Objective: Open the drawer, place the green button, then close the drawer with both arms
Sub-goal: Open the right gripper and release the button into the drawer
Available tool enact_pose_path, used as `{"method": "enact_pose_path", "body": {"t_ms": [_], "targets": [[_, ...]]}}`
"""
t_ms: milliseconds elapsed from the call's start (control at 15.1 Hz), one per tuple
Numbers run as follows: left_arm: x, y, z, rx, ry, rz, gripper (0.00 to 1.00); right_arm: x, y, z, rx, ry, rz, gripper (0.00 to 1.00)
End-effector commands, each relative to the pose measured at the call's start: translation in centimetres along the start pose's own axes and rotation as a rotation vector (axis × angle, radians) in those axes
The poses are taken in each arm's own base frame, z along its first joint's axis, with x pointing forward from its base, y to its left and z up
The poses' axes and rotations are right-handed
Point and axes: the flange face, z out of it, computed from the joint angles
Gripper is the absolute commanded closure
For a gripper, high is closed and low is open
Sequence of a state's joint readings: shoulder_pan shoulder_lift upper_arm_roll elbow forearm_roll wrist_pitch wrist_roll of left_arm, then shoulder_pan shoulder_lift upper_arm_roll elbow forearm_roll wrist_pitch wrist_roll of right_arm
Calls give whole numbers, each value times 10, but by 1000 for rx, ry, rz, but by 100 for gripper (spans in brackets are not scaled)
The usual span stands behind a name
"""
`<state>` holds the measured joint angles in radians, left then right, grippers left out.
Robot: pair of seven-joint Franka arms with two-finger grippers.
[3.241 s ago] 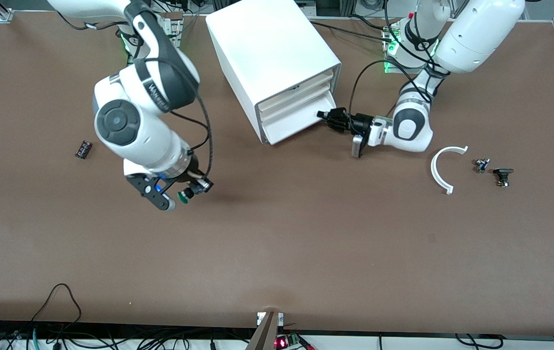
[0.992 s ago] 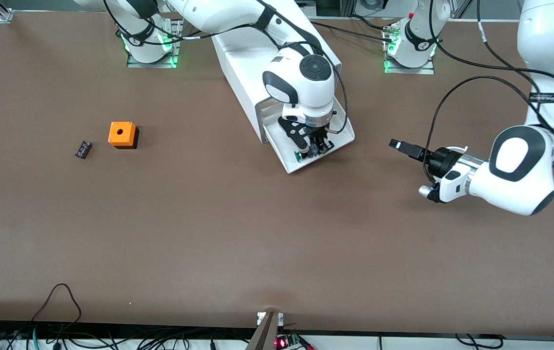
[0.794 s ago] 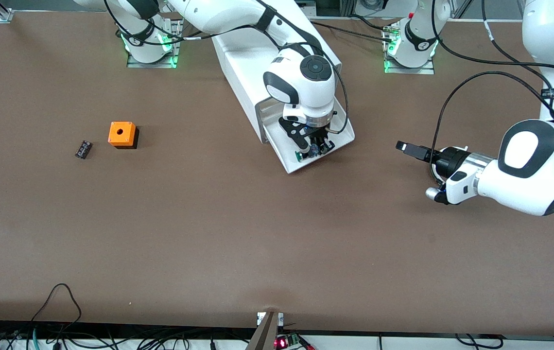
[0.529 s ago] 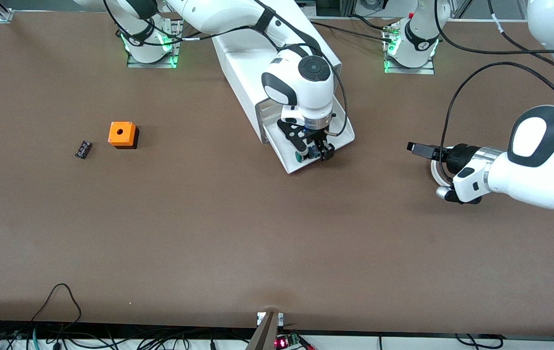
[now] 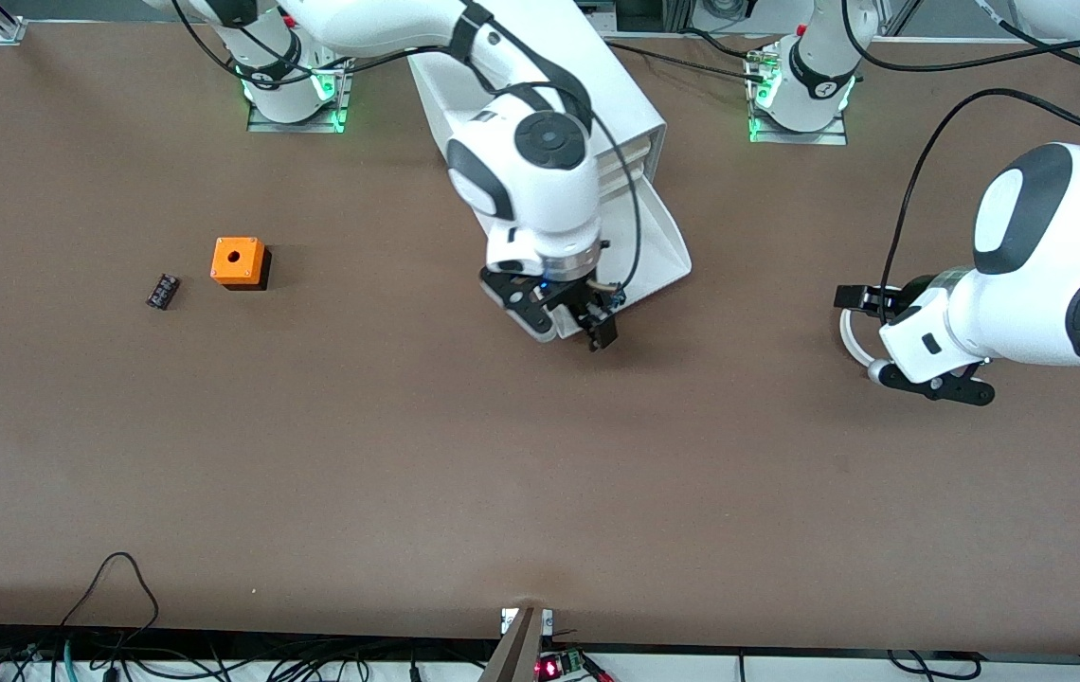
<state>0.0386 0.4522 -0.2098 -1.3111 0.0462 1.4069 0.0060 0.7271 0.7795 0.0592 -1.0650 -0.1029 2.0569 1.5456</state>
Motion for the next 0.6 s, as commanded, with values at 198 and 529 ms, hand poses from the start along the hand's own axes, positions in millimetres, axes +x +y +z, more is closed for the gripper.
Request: {"method": "enact_pose_path", "body": {"t_ms": [198, 529], "targets": [[19, 3, 5, -3, 86, -206, 0, 118, 34, 0, -91, -103, -400, 0], [33, 61, 38, -38, 132, -362, 0, 262, 129, -7, -111, -207, -640, 0]]}}
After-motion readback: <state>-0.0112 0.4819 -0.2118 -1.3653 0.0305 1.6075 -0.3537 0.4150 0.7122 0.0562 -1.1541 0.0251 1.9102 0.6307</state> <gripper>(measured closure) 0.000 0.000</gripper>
